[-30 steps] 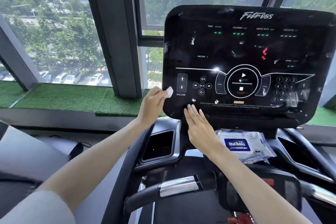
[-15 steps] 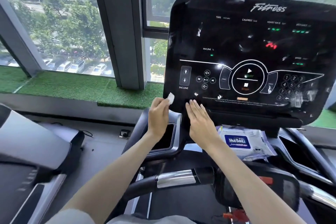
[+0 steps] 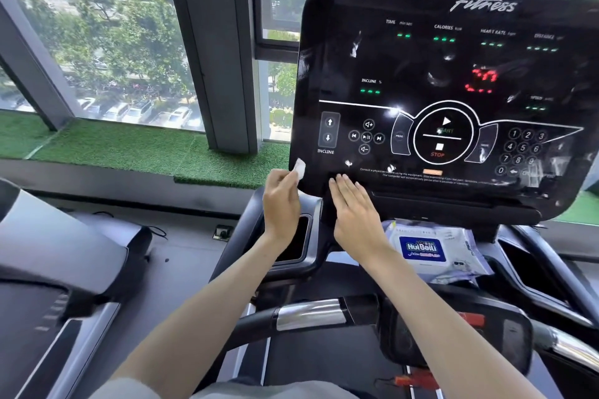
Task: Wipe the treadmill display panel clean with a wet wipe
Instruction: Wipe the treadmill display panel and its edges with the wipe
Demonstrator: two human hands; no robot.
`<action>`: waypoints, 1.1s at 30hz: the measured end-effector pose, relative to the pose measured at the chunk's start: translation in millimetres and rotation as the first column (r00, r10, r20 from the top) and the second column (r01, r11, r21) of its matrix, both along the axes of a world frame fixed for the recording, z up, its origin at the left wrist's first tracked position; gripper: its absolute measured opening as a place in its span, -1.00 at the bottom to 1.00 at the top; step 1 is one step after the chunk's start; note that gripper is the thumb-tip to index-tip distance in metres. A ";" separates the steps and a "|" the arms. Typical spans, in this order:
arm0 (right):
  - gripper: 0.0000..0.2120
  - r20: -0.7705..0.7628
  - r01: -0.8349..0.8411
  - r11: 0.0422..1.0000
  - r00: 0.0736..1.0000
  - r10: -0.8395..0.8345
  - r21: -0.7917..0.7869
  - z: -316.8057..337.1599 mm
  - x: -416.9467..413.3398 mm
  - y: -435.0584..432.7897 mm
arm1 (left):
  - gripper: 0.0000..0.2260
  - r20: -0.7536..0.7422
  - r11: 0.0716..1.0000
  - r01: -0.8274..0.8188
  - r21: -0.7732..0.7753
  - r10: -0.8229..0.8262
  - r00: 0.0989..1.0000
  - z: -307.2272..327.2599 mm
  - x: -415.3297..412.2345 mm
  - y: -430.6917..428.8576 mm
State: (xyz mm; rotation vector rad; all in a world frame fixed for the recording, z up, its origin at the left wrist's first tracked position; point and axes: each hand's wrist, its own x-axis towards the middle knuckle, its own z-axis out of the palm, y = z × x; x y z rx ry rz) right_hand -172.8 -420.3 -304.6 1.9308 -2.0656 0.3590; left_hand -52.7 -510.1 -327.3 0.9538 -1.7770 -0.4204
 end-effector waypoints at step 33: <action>-0.25 -0.249 -0.040 0.973 0.968 -0.018 -0.226 184.1 -122.1 -78.1 | -0.82 0.028 0.933 -0.185 -0.309 0.203 0.979 256.1 -124.7 -97.9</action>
